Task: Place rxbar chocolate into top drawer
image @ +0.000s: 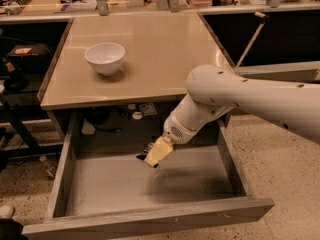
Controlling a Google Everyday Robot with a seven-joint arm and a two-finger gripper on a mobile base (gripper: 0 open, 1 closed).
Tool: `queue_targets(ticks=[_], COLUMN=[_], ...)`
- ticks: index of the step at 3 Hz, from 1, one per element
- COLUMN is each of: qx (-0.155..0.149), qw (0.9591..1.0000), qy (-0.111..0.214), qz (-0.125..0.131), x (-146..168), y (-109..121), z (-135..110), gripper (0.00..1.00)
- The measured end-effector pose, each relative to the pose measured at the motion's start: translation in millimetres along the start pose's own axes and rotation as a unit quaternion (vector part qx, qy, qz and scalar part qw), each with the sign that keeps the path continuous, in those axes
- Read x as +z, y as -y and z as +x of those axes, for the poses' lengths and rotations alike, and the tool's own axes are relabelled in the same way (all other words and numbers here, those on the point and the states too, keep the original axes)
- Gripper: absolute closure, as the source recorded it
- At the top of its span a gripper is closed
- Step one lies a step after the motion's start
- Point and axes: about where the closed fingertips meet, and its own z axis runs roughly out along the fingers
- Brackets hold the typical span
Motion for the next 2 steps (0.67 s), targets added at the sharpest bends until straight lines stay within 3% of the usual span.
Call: queue_targets(ticks=[2], qx=[0.023], qw=[0.9991], qy=[-0.017], qz=[-0.031], x=[69.5], y=[-28.4], z=[-2.4], gripper=[1.0])
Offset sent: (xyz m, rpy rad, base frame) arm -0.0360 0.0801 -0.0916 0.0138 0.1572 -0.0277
